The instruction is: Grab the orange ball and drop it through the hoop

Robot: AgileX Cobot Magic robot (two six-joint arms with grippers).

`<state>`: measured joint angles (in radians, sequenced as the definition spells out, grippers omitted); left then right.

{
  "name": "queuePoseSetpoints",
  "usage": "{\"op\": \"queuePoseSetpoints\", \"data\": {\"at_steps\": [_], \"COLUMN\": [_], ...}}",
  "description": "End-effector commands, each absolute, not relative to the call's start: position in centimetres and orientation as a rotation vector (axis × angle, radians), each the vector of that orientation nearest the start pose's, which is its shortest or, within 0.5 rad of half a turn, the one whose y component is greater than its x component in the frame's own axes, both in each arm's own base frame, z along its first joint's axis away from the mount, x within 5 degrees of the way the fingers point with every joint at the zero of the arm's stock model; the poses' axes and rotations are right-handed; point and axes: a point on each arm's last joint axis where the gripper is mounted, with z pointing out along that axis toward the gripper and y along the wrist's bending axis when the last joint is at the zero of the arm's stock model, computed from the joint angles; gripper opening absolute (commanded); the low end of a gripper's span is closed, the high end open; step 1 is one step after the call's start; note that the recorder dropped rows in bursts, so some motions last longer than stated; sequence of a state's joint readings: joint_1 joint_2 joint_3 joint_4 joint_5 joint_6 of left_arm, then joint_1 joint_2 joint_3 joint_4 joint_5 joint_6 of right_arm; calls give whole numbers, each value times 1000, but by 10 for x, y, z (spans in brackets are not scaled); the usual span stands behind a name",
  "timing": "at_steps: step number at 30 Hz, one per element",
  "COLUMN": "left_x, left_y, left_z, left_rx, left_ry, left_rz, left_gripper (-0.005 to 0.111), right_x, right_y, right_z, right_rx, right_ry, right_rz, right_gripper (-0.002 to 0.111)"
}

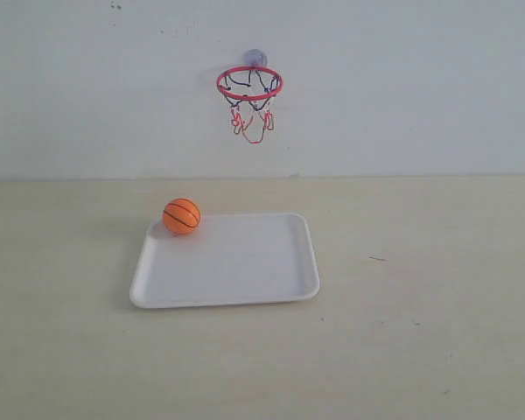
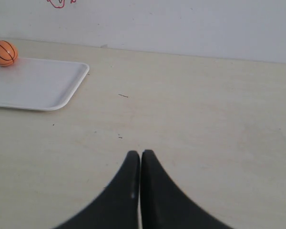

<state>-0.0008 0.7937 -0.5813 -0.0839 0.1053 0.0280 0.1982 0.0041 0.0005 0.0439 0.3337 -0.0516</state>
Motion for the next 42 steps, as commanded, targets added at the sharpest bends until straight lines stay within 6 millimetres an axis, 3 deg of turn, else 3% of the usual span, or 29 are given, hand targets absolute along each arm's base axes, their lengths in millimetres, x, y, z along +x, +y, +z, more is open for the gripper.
{"op": "queuePoseSetpoints", "data": {"at_steps": [1, 4, 7, 10, 16, 24, 28, 30, 34, 37, 42], "left_x": [207, 239, 258, 276, 315, 374, 396, 404, 424, 441, 459], "left_y": [-7, -17, -29, -42, -69, -103, -112, -117, -120, -110, -109], "left_z": [295, 272, 254, 245, 252, 267, 267, 268, 271, 277, 280], "left_rx": [-181, -172, -51, 138, 219, 394, 357, 419, 505, 529, 581], "left_ry": [2028, 2287, 2381, 2324, 2093, 2013, 2029, 2057, 2278, 2458, 2566], "left_rz": [-192, -309, -435, -549, -611, -393, -480, -499, -451, -243, -158], "left_gripper": [4, 4, 4, 4, 4, 4, 4, 4, 4, 4, 4], "right_x": [53, 53, 53, 53, 53, 53, 53, 53, 53, 53, 53], "right_y": [11, 11, 11, 11, 11, 11, 11, 11, 11, 11, 11], "right_z": [183, 183, 183, 183, 183, 183, 183, 183, 183, 183, 183], "right_rx": [-199, -199, -199, -199, -199, -199, -199, -199, -199, -199, -199], "right_ry": [1804, 1804, 1804, 1804, 1804, 1804, 1804, 1804, 1804, 1804, 1804], "right_rz": [136, 136, 136, 136, 136, 136, 136, 136, 136, 136, 136], "right_gripper": [0, 0, 0, 0, 0, 0, 0, 0, 0, 0, 0]}}
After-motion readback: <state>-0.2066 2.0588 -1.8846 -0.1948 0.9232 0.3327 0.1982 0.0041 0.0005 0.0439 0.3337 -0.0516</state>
